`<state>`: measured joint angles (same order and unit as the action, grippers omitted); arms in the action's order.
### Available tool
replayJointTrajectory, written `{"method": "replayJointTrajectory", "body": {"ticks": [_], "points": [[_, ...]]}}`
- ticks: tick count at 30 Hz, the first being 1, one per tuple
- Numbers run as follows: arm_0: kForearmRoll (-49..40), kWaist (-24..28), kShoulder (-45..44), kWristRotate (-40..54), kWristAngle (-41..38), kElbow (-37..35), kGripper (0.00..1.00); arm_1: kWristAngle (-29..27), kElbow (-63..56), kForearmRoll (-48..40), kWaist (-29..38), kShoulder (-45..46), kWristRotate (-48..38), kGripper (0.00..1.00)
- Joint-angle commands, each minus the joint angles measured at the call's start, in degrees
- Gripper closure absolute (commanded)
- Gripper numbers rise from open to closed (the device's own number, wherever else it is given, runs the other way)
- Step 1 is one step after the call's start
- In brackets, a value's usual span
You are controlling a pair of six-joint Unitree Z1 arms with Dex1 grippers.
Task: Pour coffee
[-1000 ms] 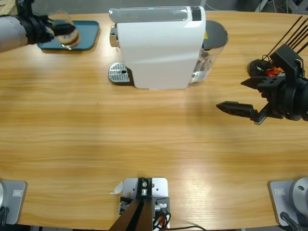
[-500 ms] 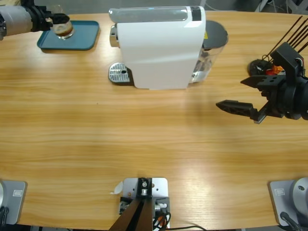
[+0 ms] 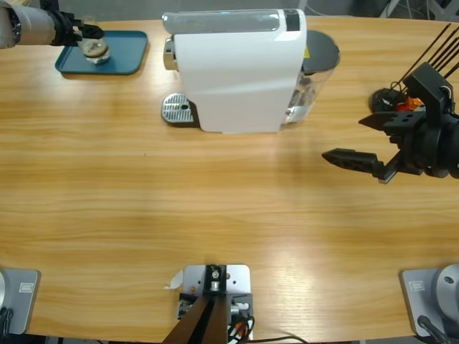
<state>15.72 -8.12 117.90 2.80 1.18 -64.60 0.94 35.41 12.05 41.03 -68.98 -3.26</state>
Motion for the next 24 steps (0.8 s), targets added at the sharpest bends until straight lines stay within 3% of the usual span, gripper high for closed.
{"method": "replayJointTrajectory", "body": {"ticks": [1,4,5,7,16,24], "points": [[-12.1,0.8,5.5,-0.3,-0.5,-9.1,0.631,-1.3,-1.6,-0.8,0.5,-0.6,-0.5,0.009],[-16.8,0.8,6.5,-0.3,-0.5,-12.2,0.217,-1.3,-1.6,-0.8,0.5,-0.6,-0.5,0.009],[-17.8,0.9,6.7,-0.3,-0.5,-12.9,0.121,-1.3,-1.6,-0.8,0.5,-0.6,-0.5,0.009],[-18.7,1.0,6.9,-0.4,-0.4,-13.4,0.026,-1.4,-1.6,-0.9,0.5,-0.6,-0.5,0.009],[-23.4,1.0,5.9,-0.7,-0.5,-13.5,0.000,-1.7,-1.7,-0.9,0.5,-0.5,-0.5,0.005],[-32.5,-0.1,-7.5,0.1,-1.5,-11.9,0.000,-1.7,-1.7,-1.0,0.5,-0.5,-0.5,0.004]]}}
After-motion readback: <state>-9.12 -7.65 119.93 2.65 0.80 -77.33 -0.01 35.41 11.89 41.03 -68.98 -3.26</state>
